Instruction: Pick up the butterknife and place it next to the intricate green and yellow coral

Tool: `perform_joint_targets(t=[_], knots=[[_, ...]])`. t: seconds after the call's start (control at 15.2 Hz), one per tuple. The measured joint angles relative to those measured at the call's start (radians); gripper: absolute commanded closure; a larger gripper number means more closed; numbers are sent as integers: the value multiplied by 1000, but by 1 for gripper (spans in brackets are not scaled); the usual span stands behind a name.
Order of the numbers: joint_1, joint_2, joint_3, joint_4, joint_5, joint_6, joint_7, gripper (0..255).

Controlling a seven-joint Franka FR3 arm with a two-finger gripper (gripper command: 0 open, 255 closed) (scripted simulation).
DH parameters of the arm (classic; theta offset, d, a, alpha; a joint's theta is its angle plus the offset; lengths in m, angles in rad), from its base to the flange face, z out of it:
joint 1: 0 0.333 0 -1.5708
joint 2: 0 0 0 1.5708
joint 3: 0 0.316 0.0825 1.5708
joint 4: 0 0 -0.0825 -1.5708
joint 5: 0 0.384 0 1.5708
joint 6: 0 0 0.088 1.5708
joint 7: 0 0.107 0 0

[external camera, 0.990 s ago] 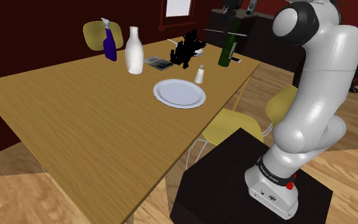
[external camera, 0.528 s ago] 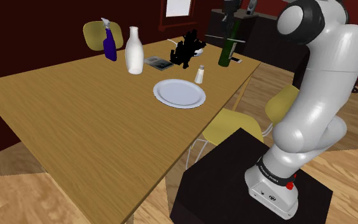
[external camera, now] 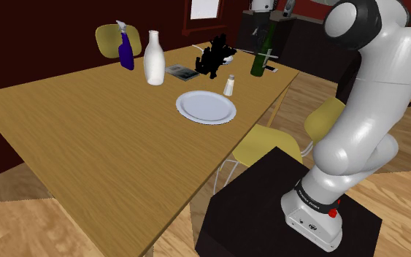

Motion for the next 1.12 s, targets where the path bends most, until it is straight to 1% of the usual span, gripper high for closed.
perform_joint_targets(t=[0.2, 0.33, 0.66, 1.12], knots=[[-1, -16, 1, -64, 1, 48, 7, 255], [-2, -12, 0, -83, 1, 71, 9, 255], [-3, -25, 0, -172, 1, 146, 18, 255], [-5, -24, 0, -263, 0, 237, 29, 255]])
